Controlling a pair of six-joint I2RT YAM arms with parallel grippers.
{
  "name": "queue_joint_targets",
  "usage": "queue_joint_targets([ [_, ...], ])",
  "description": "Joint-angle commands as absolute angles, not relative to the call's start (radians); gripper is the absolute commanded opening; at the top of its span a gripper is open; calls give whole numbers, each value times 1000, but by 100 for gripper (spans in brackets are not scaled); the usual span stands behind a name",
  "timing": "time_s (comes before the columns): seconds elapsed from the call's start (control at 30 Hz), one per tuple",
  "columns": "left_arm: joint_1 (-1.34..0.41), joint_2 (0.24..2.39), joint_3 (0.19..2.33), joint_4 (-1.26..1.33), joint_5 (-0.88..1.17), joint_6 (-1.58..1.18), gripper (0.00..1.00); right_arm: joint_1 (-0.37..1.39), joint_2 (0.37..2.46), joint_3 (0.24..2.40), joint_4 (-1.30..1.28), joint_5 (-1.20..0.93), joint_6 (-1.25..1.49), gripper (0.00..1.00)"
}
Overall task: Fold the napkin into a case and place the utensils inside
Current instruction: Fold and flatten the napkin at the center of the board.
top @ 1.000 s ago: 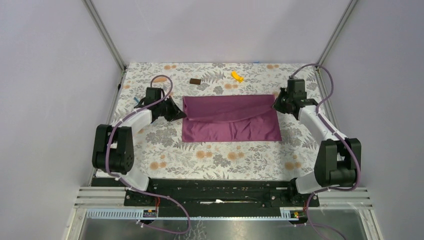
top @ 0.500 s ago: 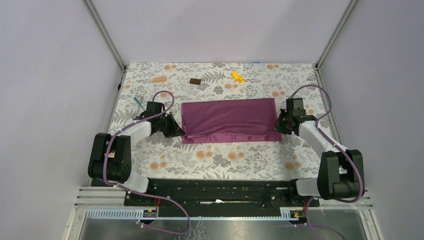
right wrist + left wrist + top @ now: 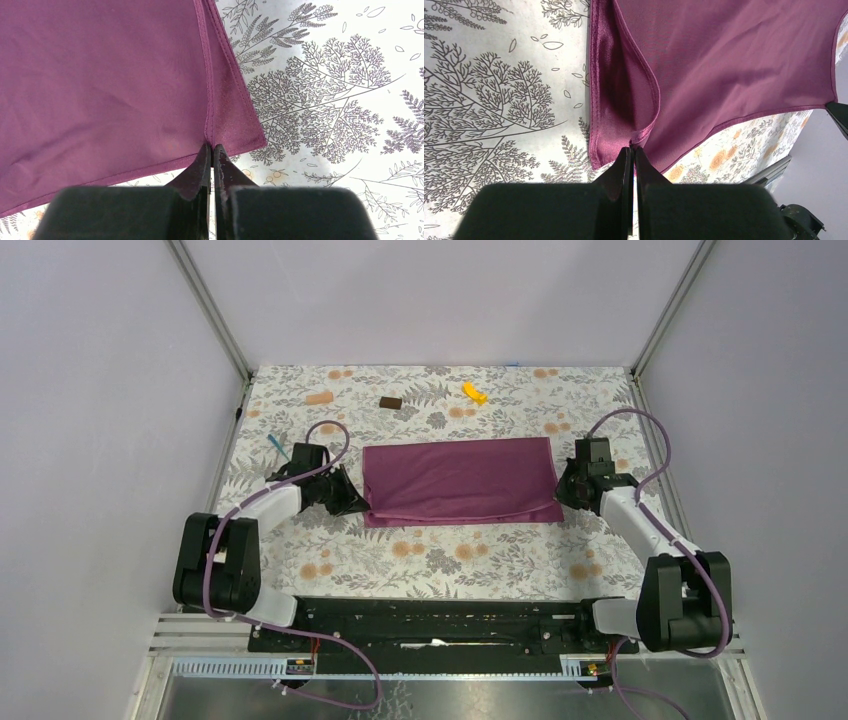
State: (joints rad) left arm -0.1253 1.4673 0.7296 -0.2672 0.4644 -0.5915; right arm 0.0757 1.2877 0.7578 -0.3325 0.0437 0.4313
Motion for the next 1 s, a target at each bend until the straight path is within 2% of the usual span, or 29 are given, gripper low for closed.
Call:
queue_joint_targets([
  [0.0, -129, 1449, 715, -259, 492, -561, 0, 66, 1300, 753, -332, 86, 428, 0],
  [0.97, -167, 1506, 721, -243, 457, -573, 2, 46, 1426, 758, -251, 77, 442, 0],
])
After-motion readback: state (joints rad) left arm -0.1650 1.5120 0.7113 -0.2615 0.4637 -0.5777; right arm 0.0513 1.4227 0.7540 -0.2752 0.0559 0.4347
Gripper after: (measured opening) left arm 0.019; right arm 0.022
